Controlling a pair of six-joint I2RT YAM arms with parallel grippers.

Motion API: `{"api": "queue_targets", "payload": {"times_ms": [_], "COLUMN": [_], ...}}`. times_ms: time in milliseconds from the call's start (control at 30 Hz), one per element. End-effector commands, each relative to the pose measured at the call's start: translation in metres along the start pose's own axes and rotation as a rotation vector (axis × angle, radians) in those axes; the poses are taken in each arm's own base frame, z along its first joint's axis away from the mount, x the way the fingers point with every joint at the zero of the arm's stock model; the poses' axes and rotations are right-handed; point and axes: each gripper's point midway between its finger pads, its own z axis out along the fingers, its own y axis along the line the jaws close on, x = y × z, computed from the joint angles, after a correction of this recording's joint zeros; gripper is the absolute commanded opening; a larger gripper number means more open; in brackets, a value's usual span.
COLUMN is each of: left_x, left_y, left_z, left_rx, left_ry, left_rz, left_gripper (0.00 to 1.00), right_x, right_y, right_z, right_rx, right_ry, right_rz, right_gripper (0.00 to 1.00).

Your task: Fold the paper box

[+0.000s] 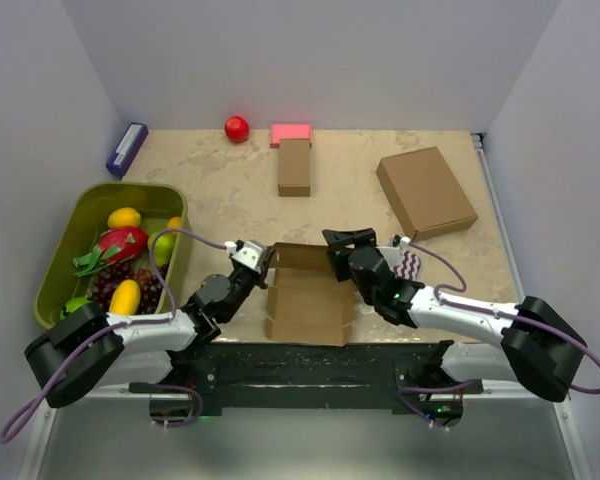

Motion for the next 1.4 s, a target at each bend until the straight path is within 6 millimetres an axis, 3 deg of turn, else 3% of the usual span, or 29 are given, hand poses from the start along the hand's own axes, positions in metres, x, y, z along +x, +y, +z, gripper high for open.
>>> {"api": "queue_targets", "payload": {"times_ms": [0,333,533,767,933,1100,1167,1367], "left_x": [-0.02,-0.014,-0.015,-0.027,-0.046,-0.015,0.002,0.051], "left_y": [-0.004,-0.005,-0.012,-0.017,-0.03,-0.088,-0.102,-0.113], "left_z": [0.002,0.006,0.005,0.001,-0.01,-0.038,-0.049,-0.061], "left_rx": [0.001,-0.004,0.034,0.061,0.116,0.324,0.387,0.405], "left_ry": [-0.081,-0.043,-0.032,-0.02,-0.031,0.117,0.175,0.342], "left_rz": [0.013,0.025,0.02,-0.014,-0.047,-0.132,-0.159,-0.22], "left_gripper": [0.0,0.0,0.2,0.52,0.53,0.48,0.46,0.43], "right_x": [-0.011,-0.005,-0.001,-0.001,-0.003,-0.006,-0.007,-0.011], "right_y": [-0.009,-0.028,-0.03,-0.034,-0.034,-0.031,-0.031,-0.033], "right_z": [0.008,0.011,0.015,0.016,0.015,0.014,0.013,0.012], "right_rx": [0.01,0.044,0.046,0.055,0.053,0.049,0.048,0.048], "right_ry": [-0.07,-0.044,-0.034,-0.039,-0.043,-0.055,-0.062,-0.072], "right_rz": [0.008,0.003,0.011,0.012,0.013,0.01,0.009,0.009], "right_gripper": [0.65,0.4,0.33,0.21,0.16,0.16,0.15,0.15]}}
